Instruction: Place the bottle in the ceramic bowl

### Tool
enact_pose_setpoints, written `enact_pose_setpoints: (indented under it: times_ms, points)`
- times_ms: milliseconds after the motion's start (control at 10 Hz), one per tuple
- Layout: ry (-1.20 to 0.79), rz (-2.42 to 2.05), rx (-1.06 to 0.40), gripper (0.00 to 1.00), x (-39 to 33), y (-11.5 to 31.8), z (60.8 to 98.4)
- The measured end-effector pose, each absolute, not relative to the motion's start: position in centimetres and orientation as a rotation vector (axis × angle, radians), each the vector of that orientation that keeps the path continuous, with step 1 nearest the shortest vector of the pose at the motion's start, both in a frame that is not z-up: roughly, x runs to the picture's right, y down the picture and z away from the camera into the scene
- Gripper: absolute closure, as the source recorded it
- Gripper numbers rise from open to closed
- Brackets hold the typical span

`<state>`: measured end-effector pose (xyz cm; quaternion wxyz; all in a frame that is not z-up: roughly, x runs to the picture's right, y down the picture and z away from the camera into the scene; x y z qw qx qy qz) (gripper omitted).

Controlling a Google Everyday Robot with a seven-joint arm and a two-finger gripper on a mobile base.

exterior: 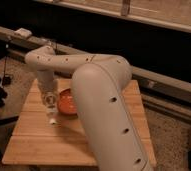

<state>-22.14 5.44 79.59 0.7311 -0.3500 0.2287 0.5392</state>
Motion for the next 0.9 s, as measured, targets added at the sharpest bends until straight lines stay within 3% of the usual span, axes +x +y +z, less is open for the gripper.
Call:
enact_pose_setpoints:
  times_ms: [300, 400, 900]
  points:
    - [0.555, 1.274, -0.713, 0.98, -18.5, 2.2, 82.4]
    - [0.580, 1.302, -0.685, 0.91, -17.6, 1.6, 83.1]
    - [0.689, 1.314, -0.509, 0.39, -16.0, 3.0, 84.6]
